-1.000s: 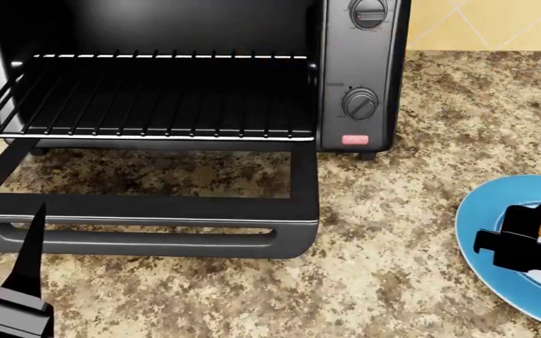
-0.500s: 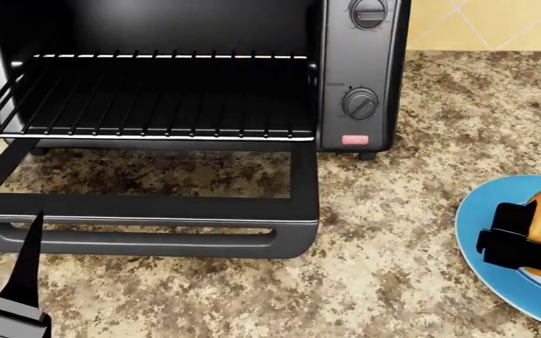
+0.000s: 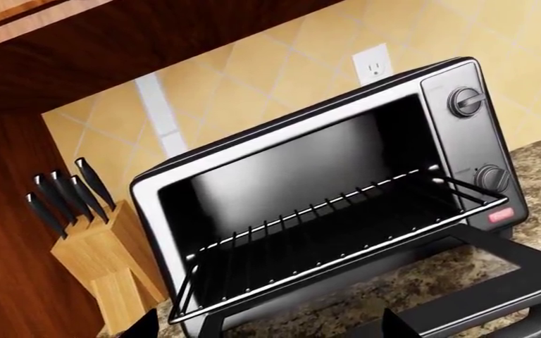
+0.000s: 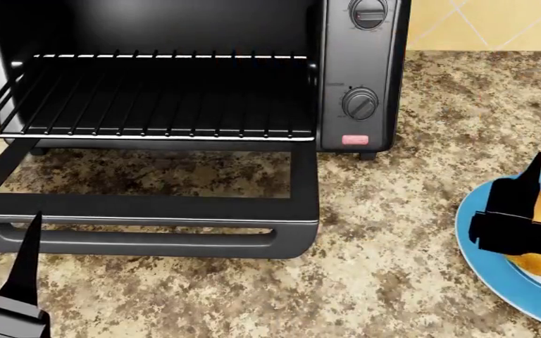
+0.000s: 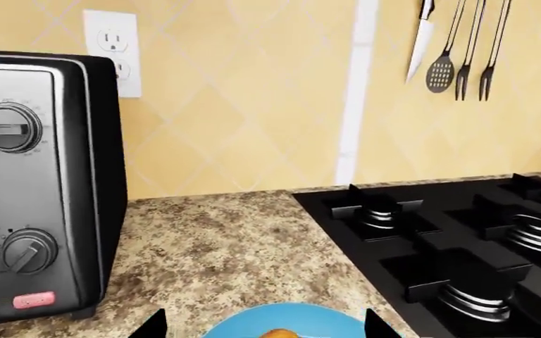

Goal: Pick the bread from the rack and place it on the plate on the counter.

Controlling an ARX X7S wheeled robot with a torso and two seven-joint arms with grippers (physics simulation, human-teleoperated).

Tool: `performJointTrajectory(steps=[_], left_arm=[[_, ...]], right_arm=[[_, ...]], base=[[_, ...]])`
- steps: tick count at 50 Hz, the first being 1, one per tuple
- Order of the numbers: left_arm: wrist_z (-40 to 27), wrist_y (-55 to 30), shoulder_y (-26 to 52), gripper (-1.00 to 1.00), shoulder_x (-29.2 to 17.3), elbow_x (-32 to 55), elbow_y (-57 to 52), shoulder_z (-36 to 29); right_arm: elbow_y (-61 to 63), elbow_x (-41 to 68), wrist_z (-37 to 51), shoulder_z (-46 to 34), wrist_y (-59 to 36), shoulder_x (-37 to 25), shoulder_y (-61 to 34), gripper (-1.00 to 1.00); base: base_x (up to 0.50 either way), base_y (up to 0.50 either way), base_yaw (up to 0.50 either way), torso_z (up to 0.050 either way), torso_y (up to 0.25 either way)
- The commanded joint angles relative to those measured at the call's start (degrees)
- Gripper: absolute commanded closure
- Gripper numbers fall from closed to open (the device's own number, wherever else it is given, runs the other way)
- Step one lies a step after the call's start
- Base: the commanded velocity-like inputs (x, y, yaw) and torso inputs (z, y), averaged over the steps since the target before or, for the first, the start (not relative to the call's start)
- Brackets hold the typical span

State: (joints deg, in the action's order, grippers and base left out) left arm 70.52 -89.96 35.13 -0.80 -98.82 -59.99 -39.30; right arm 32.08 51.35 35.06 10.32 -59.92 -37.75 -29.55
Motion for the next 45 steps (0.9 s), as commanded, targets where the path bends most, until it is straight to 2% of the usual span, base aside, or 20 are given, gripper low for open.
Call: performJointTrajectory(steps=[1,9,11,14,18,23,29,36,45], left_arm=[[-0.56,0.0,0.21,-1.0,0.03,0.78,0.0,0.07],[0.48,0.01,0.34,-1.0,0.41,-0.55,0.0,-0.03],[0.45,0.01,0.5,-1.0,0.34,-0.53,0.0,0.01],[0.46,0.01,0.58,-1.0,0.39,-0.72,0.0,-0.24],[1.01,0.0,0.86,-1.0,0.27,-1.3,0.0,-0.19],[0.67,0.01,0.84,-1.0,0.25,-1.04,0.0,-0.33],[1.46,0.0,0.83,-1.0,0.22,-2.0,0.0,-0.51],[2.07,0.0,0.82,-1.0,0.28,-2.92,0.0,-0.81],[3.7,0.0,1.25,-1.0,0.14,-4.41,0.0,-1.04]], right_arm=[[16.76,10.35,5.79,8.09,-4.71,-1.47,4.19,-1.0],[26.22,16.75,7.9,15.51,-3.2,-1.51,10.85,-1.0],[27.86,18.89,9.59,16.29,-0.69,-3.45,13.72,-1.0],[27.9,19.11,14.07,11.55,13.07,-11.9,20.82,-1.0],[27.9,15.11,20.91,0.54,35.05,-26.67,29.77,-1.0],[27.87,10.01,24.0,-8.34,47.93,-34.8,33.92,-1.0],[27.89,5.41,26.85,-23.2,56.33,-40.92,28.7,-1.0],[27.9,1.73,28.98,-45.84,61.19,-44.36,12.13,-1.0],[27.91,2.04,30.06,-69.14,61.05,-43.65,-9.94,-1.0]], base=[[0.0,0.0,0.0,0.0,0.0],[0.0,0.0,0.0,0.0,0.0],[0.0,0.0,0.0,0.0,0.0],[0.0,0.0,0.0,0.0,0.0],[0.0,0.0,0.0,0.0,0.0],[0.0,0.0,0.0,0.0,0.0],[0.0,0.0,0.0,0.0,0.0],[0.0,0.0,0.0,0.0,0.0],[0.0,0.0,0.0,0.0,0.0]])
